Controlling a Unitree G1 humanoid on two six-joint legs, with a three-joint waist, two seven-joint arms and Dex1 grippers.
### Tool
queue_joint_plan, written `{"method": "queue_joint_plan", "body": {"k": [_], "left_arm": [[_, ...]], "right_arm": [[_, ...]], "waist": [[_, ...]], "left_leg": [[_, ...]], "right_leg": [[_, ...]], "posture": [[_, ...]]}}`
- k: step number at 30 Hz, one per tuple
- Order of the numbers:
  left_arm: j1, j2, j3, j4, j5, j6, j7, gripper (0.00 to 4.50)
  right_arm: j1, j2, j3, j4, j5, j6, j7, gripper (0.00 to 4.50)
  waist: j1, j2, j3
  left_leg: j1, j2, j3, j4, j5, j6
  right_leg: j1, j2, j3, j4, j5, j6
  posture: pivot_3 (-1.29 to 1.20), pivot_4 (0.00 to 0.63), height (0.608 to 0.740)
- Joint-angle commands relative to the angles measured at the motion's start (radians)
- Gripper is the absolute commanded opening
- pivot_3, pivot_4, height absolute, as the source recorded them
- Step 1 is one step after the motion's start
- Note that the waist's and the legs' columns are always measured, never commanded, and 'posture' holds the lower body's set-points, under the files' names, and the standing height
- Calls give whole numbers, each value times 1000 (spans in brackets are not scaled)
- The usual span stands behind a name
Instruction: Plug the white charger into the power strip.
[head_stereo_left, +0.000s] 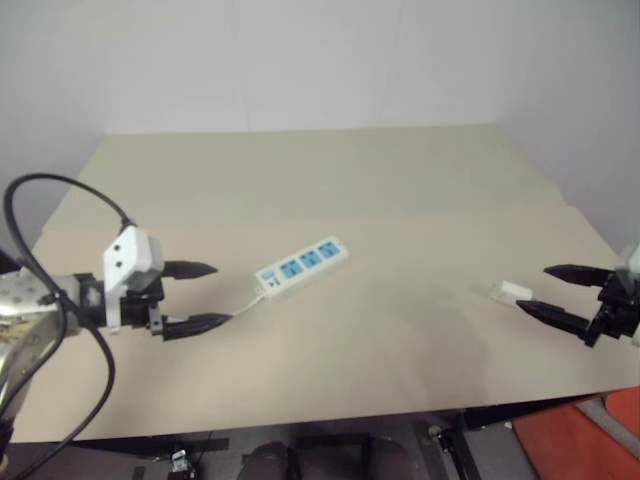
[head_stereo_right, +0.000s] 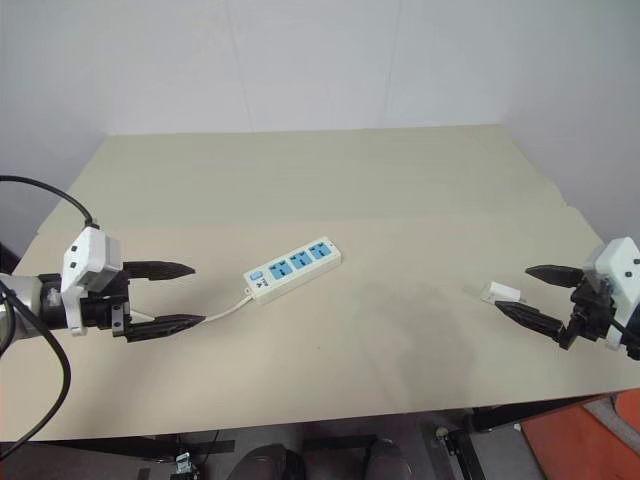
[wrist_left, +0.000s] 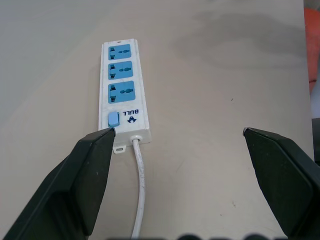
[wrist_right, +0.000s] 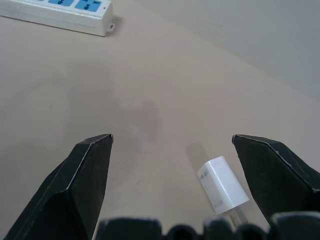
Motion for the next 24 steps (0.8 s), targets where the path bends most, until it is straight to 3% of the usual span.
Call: {"method": "queue_joint_plan", "body": {"k": [1, 10, 24], "left_arm": [[-36, 16, -11, 3, -13, -4, -14, 4456], [-140, -36, -115, 106, 72, -90, 6, 4456], [-367, -274, -287, 431, 230, -311, 29, 4456]], "right_arm": [[23, -6, -46, -71, 36, 29, -4, 4500], [-32, -9, -11, -163, 80, 104, -68, 4500], [-225, 43, 193, -229, 68, 120, -186, 4500]], "waist": [[1, 0, 0], [2, 0, 0], [9, -1, 0]], "left_leg": [[0, 0, 0, 0, 0, 0], [1, 0, 0, 0, 0, 0], [-1, -3, 0, 0, 0, 0]], "right_leg": [[0, 0, 0, 0, 0, 0], [1, 0, 0, 0, 0, 0], [0, 0, -2, 0, 0, 0]], "posture": [[0, 150, 740], [0, 150, 740], [0, 150, 740]]}}
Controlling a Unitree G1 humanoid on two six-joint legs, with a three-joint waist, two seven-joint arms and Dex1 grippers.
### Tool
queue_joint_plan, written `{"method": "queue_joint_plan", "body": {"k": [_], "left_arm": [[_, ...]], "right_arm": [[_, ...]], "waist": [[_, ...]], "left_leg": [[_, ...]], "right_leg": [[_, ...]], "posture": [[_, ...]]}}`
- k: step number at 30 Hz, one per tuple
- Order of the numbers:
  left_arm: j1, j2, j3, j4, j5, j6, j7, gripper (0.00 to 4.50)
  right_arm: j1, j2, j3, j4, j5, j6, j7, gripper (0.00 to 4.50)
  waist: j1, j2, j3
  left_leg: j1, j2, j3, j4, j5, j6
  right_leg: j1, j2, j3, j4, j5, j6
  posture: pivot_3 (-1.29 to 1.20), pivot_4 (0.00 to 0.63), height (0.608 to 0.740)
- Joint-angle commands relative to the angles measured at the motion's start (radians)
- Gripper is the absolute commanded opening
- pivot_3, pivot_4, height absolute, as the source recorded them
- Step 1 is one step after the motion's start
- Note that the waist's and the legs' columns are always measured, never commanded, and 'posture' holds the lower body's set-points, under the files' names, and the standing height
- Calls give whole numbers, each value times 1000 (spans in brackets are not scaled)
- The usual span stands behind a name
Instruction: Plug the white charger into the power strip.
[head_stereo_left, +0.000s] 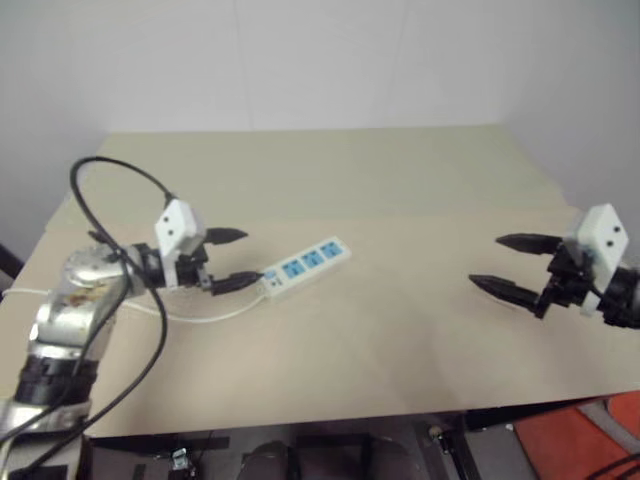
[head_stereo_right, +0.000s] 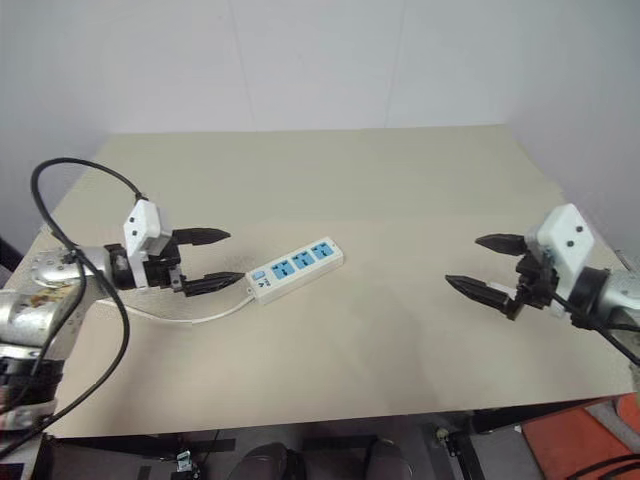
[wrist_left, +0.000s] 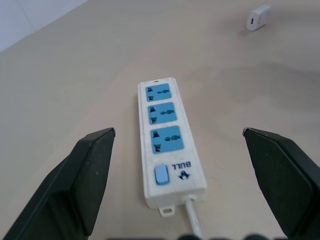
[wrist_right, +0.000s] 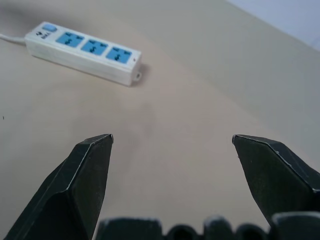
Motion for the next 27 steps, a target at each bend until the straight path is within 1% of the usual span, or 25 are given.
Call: {"method": "queue_joint_plan", "body": {"k": [1, 4, 6, 9, 12, 15, 22, 27], "left_arm": [[-25, -26, -18, 78, 31, -82, -30, 4456], [-16, -73, -20, 165, 55, -181, -40, 4456], [-14, -124, -7, 216, 57, -233, -17, 4456], [-27, -193, 5, 293, 67, -305, 20, 4456], [-36, -238, -5, 355, 82, -360, 24, 4456], [-39, -260, -11, 385, 85, -387, 19, 4456], [-43, -295, -51, 464, 145, -465, 1, 4456], [-64, -328, -57, 556, 183, -527, 24, 4456]], "right_arm": [[-48, 18, 33, -11, 2, -11, -19, 4500], [-78, 40, 71, -1, -13, -30, -25, 4500], [-94, 56, 89, -2, -16, -33, -31, 4500], [-109, 73, 98, 0, -13, -31, -36, 4500], [-112, 77, 99, 3, -11, -35, -32, 4500], [-110, 76, 97, -1, -6, -34, -28, 4500], [-106, 75, 89, -6, 2, -33, -25, 4500], [-99, 74, 78, -22, 18, -23, -29, 4500]], "waist": [[-1, 0, 0], [-1, 0, 0], [-1, 0, 0], [2, 0, 0], [2, 0, 0], [1, -1, 0], [2, -1, 0], [2, -1, 0]], "left_leg": [[0, 0, 0, 0, 0, 0], [0, 0, 0, 0, 0, 0], [0, 0, 0, 0, 0, 0], [-1, 0, -1, 1, 0, 0], [-2, 0, -1, 1, 0, 0], [-2, 0, -1, 1, 0, 0], [-2, 1, -2, 1, 0, 1], [-2, 1, -2, 1, 0, 1]], "right_leg": [[0, 0, 0, 0, 0, 0], [0, 0, 0, 0, 0, 0], [0, 0, 0, 0, 0, 0], [0, 0, -1, 0, 0, 0], [0, 0, -2, 0, 1, 0], [0, 0, -2, 0, 1, 0], [0, 0, -2, 0, 1, 0], [0, 0, -2, 0, 2, 0]], "posture": [[0, 150, 740], [0, 150, 740], [0, 150, 740], [0, 150, 740], [0, 150, 740], [0, 150, 740], [0, 150, 740], [0, 150, 740]]}}
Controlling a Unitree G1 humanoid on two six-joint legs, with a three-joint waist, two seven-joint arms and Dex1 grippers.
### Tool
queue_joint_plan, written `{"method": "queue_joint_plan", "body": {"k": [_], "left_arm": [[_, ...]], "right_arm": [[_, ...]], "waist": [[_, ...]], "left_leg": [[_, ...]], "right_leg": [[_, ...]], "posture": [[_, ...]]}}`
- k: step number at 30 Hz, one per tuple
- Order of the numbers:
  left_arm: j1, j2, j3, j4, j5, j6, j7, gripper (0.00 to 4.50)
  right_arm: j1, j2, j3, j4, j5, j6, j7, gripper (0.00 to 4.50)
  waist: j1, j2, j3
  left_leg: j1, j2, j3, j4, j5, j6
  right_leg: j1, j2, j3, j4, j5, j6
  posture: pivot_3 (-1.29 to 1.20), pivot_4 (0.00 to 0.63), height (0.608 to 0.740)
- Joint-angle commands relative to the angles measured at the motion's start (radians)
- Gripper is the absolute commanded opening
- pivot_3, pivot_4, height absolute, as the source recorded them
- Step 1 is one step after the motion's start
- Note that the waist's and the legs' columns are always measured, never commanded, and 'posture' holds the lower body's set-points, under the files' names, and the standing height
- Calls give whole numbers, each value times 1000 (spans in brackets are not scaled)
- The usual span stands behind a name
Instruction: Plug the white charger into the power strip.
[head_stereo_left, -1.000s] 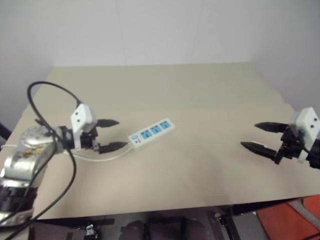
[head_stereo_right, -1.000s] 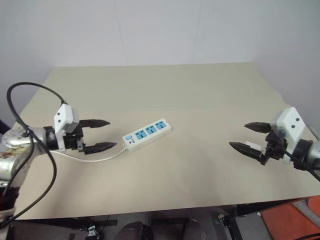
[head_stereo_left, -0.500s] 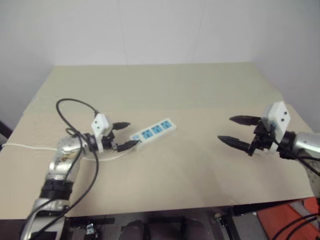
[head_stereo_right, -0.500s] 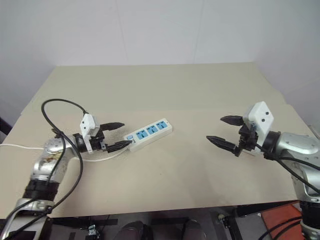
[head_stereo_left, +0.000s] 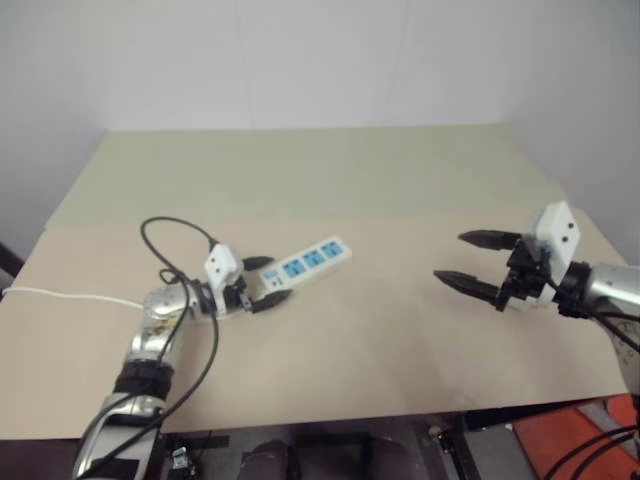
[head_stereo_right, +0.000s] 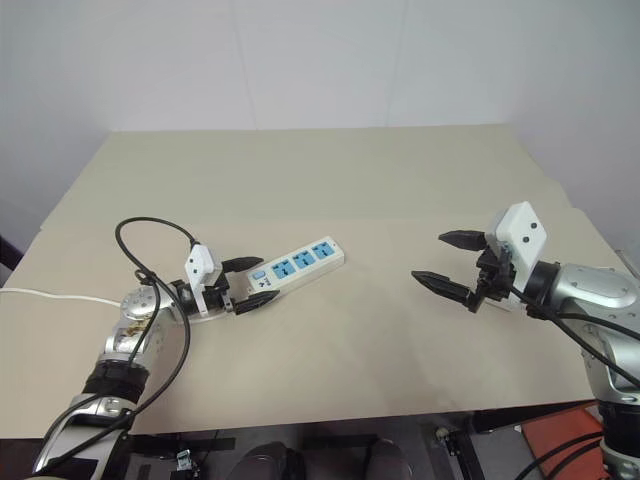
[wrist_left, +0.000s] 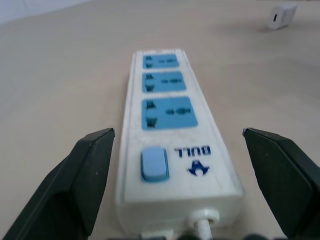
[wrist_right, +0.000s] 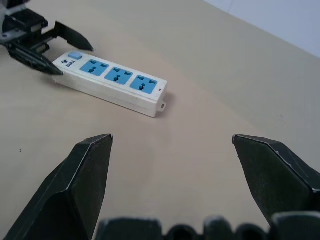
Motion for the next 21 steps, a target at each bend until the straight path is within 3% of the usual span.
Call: {"method": "queue_joint_plan", "body": {"k": [1, 16, 21], "left_arm": [[-37, -21, -2, 52, 29, -65, 19, 4456], [-39, -64, -16, 145, 71, -105, 28, 4456], [-35, -55, -20, 141, 67, -78, -9, 3282]], "right_arm": [[0, -1, -43, -34, 21, -11, -5, 4500], [3, -12, -72, -52, 34, 4, -3, 4500], [-1, -17, -76, -54, 40, 11, -5, 4500]], "waist": [[1, 0, 0], [3, 0, -1], [2, 0, -1]], "left_leg": [[0, 0, 0, 0, 0, 0], [0, 1, -1, 1, -1, 2], [1, 1, -1, 1, -1, 2]], "right_leg": [[0, 0, 0, 0, 0, 0], [1, -1, 0, 0, 0, 0], [1, -1, 0, 0, 0, 0]], "posture": [[0, 150, 740], [0, 150, 740], [0, 150, 740]]}}
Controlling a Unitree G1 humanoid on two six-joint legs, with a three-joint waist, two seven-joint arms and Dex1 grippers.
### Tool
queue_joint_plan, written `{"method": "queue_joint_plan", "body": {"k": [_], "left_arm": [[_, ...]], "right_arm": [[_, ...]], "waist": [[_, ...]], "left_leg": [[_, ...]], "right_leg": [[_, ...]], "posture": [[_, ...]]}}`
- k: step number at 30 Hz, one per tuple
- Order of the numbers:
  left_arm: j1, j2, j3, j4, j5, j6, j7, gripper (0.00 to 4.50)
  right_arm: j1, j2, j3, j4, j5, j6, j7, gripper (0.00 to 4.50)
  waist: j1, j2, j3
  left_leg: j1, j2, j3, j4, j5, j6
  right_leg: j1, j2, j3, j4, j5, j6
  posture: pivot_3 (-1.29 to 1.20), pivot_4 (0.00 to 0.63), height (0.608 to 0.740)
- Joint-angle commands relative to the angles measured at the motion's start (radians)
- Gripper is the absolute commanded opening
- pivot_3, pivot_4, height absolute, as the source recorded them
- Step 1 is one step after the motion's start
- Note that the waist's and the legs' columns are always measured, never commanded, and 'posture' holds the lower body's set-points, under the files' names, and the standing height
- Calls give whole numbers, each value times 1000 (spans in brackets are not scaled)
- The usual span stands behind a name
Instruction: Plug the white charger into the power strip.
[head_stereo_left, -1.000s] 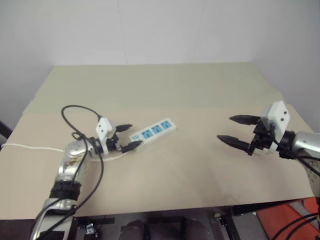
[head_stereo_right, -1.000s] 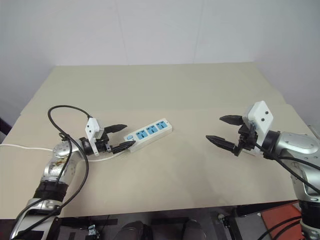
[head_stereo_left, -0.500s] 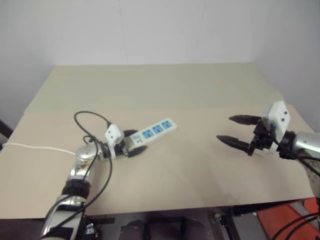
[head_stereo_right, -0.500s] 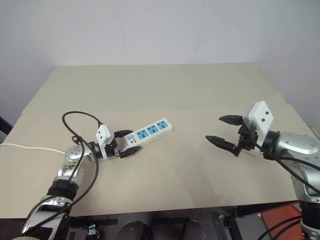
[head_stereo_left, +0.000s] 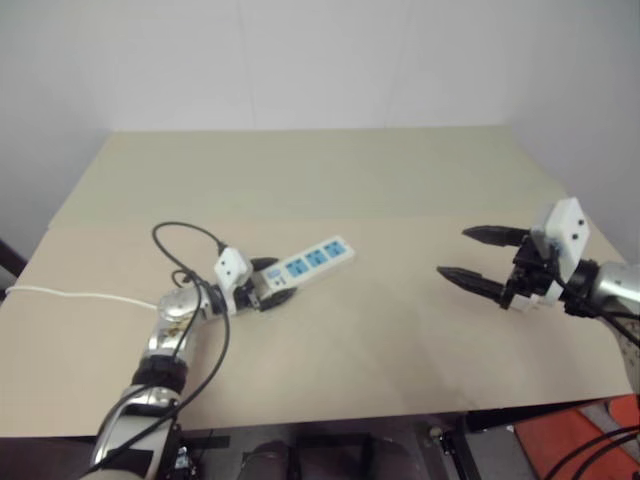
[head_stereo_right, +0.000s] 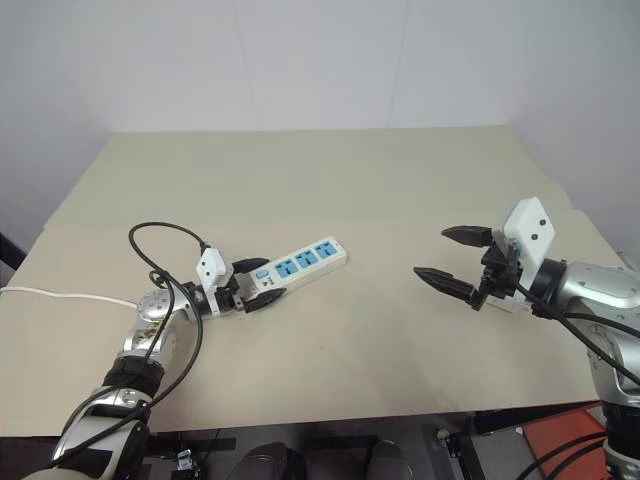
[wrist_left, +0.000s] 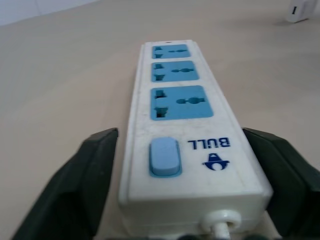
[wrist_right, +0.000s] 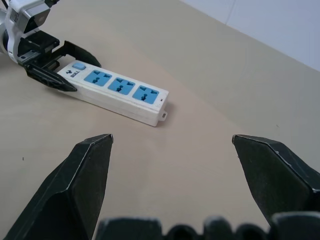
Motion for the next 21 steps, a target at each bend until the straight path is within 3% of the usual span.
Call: {"method": "queue_joint_plan", "body": {"k": [1, 12, 21], "left_arm": [[13, 2, -21, 14, 10, 20, -25, 3270], [18, -4, -22, -11, 0, 62, -56, 3271], [26, 10, -73, -109, -20, 103, -189, 3271]], "right_arm": [[-8, -18, -44, -35, 23, 7, -6, 4500], [-32, -33, -53, -31, 40, 31, -21, 4500], [-26, -63, -82, -4, 31, 33, -10, 4500]], "waist": [[0, 0, 0], [-1, 0, 0], [1, 0, 0]], "left_leg": [[0, 0, 0, 0, 0, 0], [0, 0, 0, 0, 0, 1], [-1, 0, 0, 0, -1, 1]], "right_leg": [[0, 0, 0, 0, 0, 0], [0, 0, 0, 0, 0, 0], [0, 0, 0, 0, 0, 0]], "posture": [[0, 150, 740], [0, 150, 740], [0, 150, 740]]}}
